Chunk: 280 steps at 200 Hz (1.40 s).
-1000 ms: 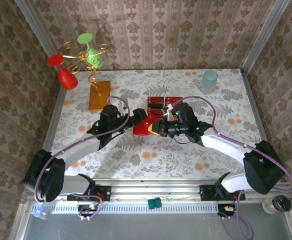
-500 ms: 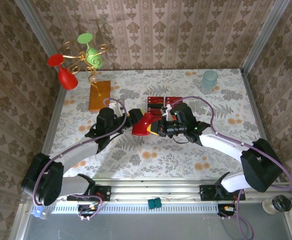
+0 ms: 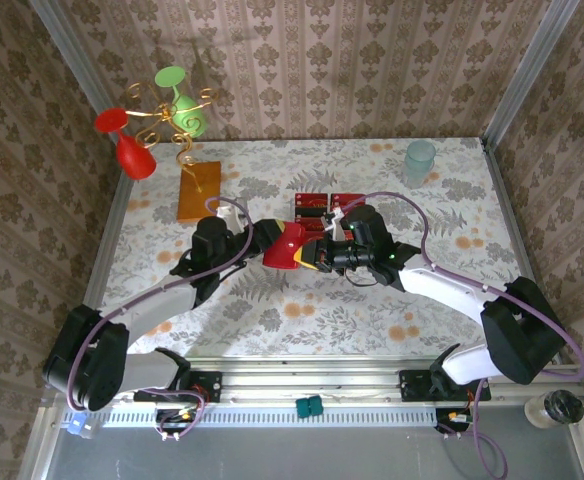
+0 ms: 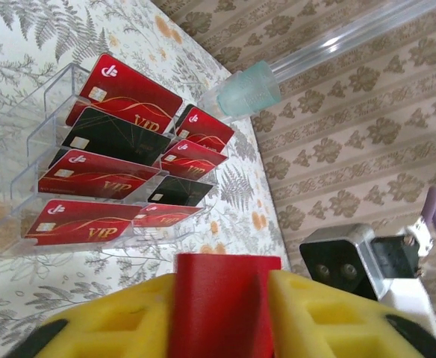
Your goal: Put the credit cards into the card holder
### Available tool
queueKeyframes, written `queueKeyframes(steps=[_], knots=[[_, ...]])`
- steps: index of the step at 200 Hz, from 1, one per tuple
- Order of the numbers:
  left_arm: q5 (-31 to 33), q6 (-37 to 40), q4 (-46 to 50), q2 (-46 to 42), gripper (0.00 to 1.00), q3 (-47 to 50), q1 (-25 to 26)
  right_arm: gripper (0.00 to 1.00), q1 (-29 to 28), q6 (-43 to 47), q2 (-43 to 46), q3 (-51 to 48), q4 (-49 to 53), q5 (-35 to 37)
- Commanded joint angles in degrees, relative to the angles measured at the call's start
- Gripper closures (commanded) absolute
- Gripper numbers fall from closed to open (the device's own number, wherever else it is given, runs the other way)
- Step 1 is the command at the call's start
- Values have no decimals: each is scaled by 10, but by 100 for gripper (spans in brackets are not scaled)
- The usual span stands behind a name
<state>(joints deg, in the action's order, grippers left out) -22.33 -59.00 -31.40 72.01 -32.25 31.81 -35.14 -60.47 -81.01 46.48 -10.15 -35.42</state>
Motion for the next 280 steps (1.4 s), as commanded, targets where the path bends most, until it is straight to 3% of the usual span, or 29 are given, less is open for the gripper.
queueKeyframes(steps=[1,12,30,54,105,147,205,240,280], knots=[[-17,6,-29,5,86,4,-1,100,3,2,-10,11,-3,-13],[-16,4,-30,7,100,4,-2,84,13,21,-6,21,35,-9],[-7,-4,-31,7,100,4,0,63,22,97,26,53,164,61],[22,-7,-18,0,100,2,9,53,11,190,44,109,312,173],[99,-7,15,-12,100,-8,48,37,-50,247,-14,210,386,277],[123,-28,12,-15,100,-7,57,36,-93,265,-69,260,406,340],[130,-53,-18,-13,100,1,64,40,-106,245,-121,262,374,400],[130,-56,-21,-16,100,2,69,50,-107,223,-115,213,355,509],[132,-59,-21,-28,100,3,72,55,-89,203,-85,158,349,568]])
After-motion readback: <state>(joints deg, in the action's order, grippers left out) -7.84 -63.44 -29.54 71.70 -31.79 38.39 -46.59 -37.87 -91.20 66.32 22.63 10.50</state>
